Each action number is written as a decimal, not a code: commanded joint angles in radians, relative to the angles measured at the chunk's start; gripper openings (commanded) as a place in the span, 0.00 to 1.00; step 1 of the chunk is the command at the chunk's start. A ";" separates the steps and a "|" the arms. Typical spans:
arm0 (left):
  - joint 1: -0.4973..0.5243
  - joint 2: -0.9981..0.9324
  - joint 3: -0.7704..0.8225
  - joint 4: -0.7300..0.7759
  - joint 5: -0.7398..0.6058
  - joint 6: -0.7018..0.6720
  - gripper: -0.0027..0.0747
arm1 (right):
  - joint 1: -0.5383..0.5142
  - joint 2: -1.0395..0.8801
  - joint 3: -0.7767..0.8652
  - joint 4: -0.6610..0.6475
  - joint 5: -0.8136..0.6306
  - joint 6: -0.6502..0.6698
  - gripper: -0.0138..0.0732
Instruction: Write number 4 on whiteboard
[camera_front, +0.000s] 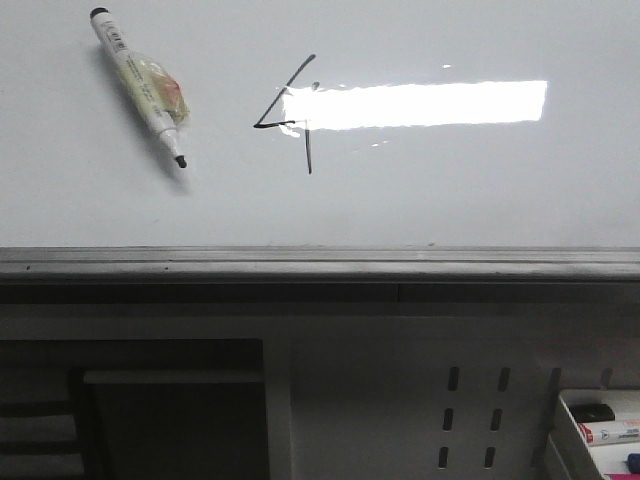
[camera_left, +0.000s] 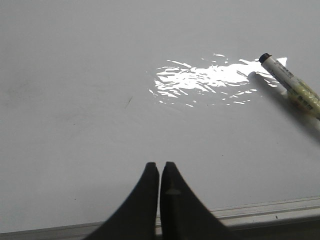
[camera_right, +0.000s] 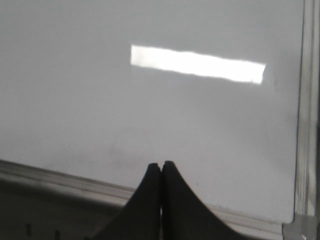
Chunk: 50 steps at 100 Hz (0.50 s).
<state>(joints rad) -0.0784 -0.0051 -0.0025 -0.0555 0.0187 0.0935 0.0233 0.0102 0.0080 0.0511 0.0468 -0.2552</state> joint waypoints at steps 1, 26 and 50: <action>0.004 -0.027 0.027 0.000 -0.073 -0.010 0.01 | -0.008 -0.032 0.022 -0.051 -0.040 0.028 0.08; 0.004 -0.027 0.027 0.000 -0.073 -0.010 0.01 | -0.015 -0.041 0.022 -0.078 -0.036 0.028 0.08; 0.004 -0.027 0.027 0.000 -0.073 -0.010 0.01 | -0.015 -0.041 0.020 -0.078 -0.034 0.028 0.08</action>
<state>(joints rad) -0.0784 -0.0051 -0.0025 -0.0555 0.0207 0.0935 0.0141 -0.0078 0.0080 -0.0174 0.0836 -0.2279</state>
